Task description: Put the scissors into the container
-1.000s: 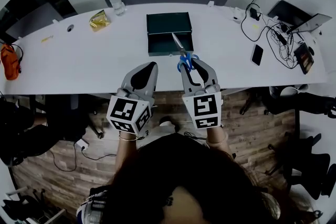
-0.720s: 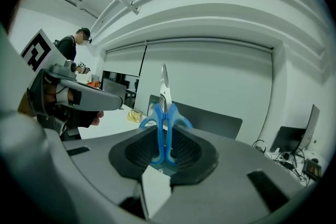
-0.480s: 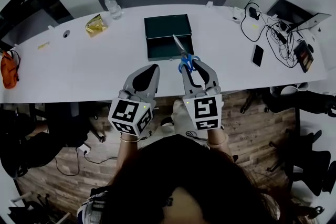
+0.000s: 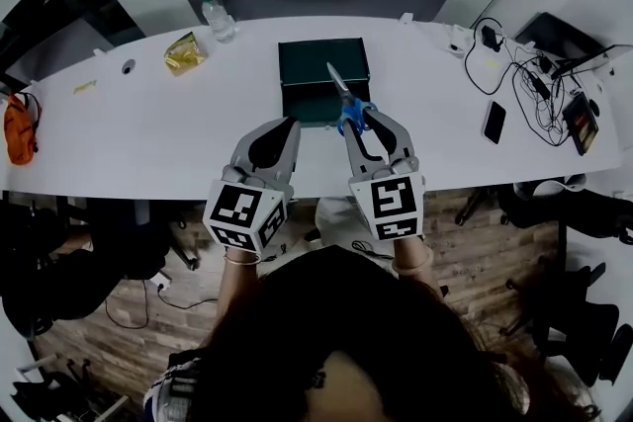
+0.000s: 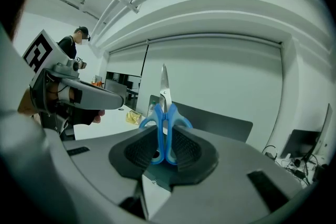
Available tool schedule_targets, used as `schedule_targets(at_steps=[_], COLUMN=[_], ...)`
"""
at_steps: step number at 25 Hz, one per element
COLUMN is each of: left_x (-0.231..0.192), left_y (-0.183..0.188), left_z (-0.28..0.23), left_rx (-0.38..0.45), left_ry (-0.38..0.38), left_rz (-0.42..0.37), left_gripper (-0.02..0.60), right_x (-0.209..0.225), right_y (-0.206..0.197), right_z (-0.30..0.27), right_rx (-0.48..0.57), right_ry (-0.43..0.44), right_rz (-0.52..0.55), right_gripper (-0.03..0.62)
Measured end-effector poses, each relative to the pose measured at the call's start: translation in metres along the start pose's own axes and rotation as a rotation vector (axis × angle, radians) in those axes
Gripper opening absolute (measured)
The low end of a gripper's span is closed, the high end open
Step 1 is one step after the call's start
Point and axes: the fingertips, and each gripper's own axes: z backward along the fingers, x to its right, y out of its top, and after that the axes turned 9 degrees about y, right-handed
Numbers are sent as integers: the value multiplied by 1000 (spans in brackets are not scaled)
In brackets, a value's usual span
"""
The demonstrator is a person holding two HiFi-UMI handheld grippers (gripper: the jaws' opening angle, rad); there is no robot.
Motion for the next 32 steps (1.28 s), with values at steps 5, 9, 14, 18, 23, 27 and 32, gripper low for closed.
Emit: schedule_targets(at_steps=[5,9,14,18,23,27,32], left_x=[-10,-16,-25,-35,-51,-59,-69], left_y=[4,7,10,11,11,9,3], left_z=[-24,-43,-67,-84,-102,-117,-136], left_rx=[-2,3,12,15,21,12,1], left_ry=[17,26,50,79,124,151,172], left_rz=[-5,-6,1,11,36,35,42], left_gripper=[14,14,14,14,14,14,14], right_x=[16,30,45,56,64,68,72], right_y=[-4,-11,-22,-38,-58,-77,-103], right_z=[-21,-37,-57,-74,-96,-113,-134], right_rx=[-28,-60,-111,-175,-241,-297,-376], right_ry=[35,60,106,142,208,267,321], right_rz=[40,78,148,224,273,326,384], right_gripper=[91,91,91,91,91,91,91])
